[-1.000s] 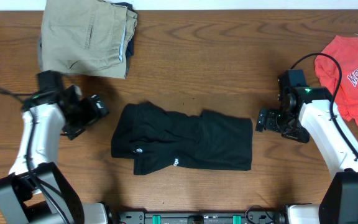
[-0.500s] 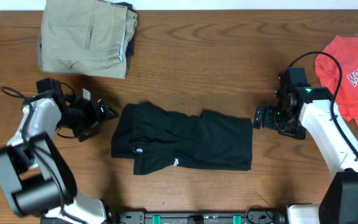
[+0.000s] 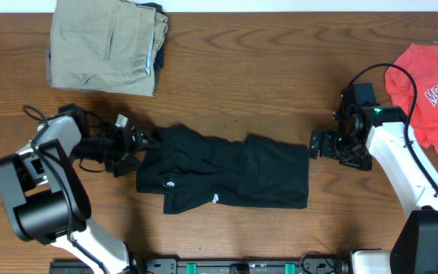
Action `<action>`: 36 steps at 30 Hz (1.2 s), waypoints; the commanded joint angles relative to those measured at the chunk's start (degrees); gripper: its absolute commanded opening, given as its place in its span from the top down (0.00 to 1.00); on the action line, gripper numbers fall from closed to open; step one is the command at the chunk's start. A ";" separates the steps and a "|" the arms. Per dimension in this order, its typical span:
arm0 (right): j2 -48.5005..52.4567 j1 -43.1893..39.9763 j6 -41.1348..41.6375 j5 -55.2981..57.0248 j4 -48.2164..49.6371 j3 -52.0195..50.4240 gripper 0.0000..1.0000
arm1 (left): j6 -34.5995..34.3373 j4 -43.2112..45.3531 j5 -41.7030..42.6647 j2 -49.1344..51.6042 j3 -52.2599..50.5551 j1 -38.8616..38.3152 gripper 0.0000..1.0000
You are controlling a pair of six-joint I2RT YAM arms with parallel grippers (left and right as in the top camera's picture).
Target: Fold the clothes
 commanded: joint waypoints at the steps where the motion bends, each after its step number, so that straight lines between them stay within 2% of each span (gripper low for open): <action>1: -0.66 0.04 -0.72 -1.95 0.35 0.42 0.01 | 2.54 0.33 -3.23 4.94 -1.53 -2.89 0.02; 10: -0.66 0.04 -0.74 -2.03 -0.11 0.42 0.01 | 3.34 1.60 -3.21 6.67 -1.81 -8.33 0.02; 12: -0.66 0.04 -0.74 -2.03 -0.13 0.42 0.01 | 3.32 1.62 -3.21 6.67 -1.81 -8.87 0.06; 18: -0.66 0.04 -0.74 -2.05 -0.15 0.42 0.01 | 2.78 1.57 -3.21 6.67 -1.81 -8.98 0.65; 21: -0.66 0.04 -0.72 -2.05 -0.15 0.42 0.01 | 2.43 1.55 -3.21 6.67 -1.81 -8.98 0.86; 23: -0.66 0.04 -0.74 -2.08 -0.17 0.42 0.01 | 2.16 1.55 -3.19 6.67 -1.81 -8.98 0.94; 30: -0.66 0.04 -0.74 -2.25 -0.24 0.39 0.01 | 1.70 1.33 -3.21 6.60 -1.14 -8.79 0.94; 36: -0.66 0.04 -0.74 -2.27 -0.81 -0.13 0.01 | -1.49 -2.56 -3.26 6.58 4.83 -6.84 0.94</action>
